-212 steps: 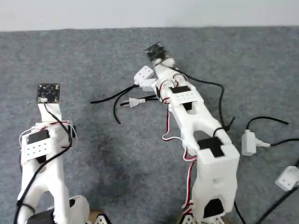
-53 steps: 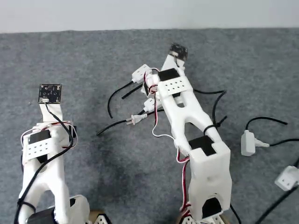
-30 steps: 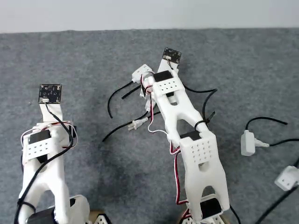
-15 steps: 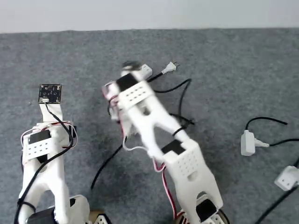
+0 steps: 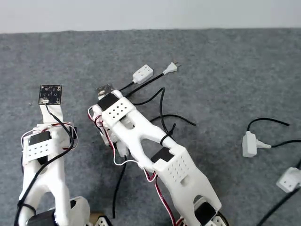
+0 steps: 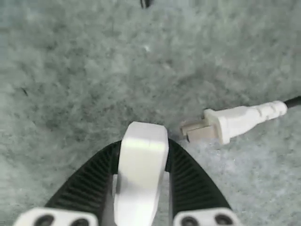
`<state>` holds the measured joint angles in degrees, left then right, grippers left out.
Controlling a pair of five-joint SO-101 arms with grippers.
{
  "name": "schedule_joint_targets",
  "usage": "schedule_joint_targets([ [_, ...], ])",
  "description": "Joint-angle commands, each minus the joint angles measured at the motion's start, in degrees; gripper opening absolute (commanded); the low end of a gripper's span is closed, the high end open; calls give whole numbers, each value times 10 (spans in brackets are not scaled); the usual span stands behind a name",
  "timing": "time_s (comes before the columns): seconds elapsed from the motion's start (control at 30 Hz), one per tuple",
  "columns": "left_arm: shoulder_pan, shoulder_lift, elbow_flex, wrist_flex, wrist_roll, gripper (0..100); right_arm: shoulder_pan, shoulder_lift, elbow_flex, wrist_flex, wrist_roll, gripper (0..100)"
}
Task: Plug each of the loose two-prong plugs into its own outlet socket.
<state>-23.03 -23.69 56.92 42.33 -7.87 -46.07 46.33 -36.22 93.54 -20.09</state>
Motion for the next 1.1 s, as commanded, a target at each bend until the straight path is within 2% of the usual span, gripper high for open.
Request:
schedule_joint_targets([
  [0.0, 2, -14, -7, -11, -3, 178, -12, -35, -5, 14, 14, 112],
  [0.5, 5, -14, -6, -9, -3, 178, -20, -171, -4, 87, 69, 119],
  [0.7, 5, -14, -6, -9, -3, 178, -20, -143, 33, 67, 82, 121],
  [0.87, 5, -14, -6, -9, -3, 178, -23, -114, 22, 56, 98, 180],
  [1.07, 5, -14, -6, -8, -3, 178, -24, -115, 11, 60, 119, 184],
])
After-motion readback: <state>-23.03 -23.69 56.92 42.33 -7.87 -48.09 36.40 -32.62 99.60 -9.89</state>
